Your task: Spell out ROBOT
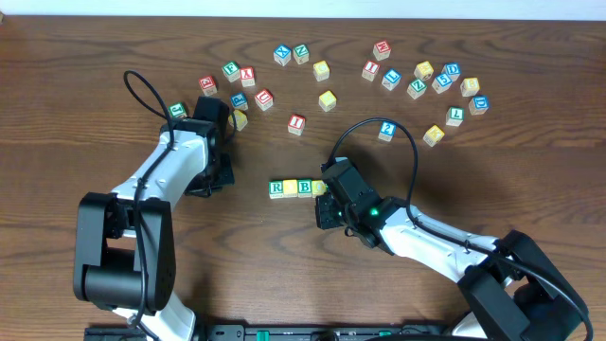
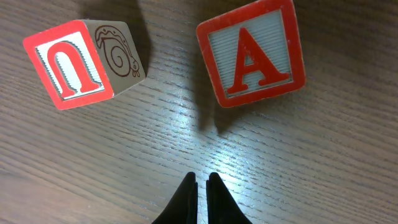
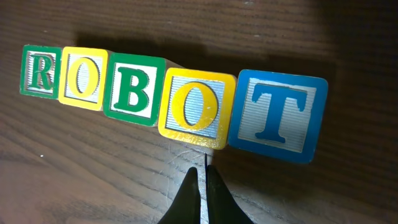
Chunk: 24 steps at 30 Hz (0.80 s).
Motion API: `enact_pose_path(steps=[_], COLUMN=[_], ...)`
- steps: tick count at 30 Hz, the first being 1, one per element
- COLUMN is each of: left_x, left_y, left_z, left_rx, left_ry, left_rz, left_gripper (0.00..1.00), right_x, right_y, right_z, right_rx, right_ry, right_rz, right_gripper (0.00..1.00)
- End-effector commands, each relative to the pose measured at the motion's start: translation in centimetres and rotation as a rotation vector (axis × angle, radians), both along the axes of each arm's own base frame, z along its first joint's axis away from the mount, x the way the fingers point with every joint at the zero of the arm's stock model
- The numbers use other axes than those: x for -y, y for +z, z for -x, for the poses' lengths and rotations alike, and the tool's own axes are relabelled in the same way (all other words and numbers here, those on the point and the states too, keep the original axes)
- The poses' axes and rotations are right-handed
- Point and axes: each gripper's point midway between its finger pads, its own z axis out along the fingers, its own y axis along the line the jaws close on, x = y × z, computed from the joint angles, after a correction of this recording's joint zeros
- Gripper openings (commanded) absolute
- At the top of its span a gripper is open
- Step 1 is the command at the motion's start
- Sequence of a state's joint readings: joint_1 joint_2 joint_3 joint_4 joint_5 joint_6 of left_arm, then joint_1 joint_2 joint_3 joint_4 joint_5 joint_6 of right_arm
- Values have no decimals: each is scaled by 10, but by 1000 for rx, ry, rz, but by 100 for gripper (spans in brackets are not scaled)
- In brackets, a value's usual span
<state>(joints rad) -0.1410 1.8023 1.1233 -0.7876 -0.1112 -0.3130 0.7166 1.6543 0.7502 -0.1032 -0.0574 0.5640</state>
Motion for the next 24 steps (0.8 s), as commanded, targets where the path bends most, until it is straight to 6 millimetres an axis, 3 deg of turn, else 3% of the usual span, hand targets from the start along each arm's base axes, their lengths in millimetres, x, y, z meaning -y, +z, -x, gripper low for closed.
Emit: enact_pose_path(steps=[1,24], left_x=[-2,-2], left_y=[12,12], left_z=[-9,-9], left_rx=[40,40], left_ry=[-10,-10], left_rz=[-8,-8], left_gripper=[8,8], right_x=[0,-1], right_y=[-1,1], right_z=[-2,-4], right_rx=[8,27], right_ry=[13,25], right_rz=[6,11], right_gripper=[1,1])
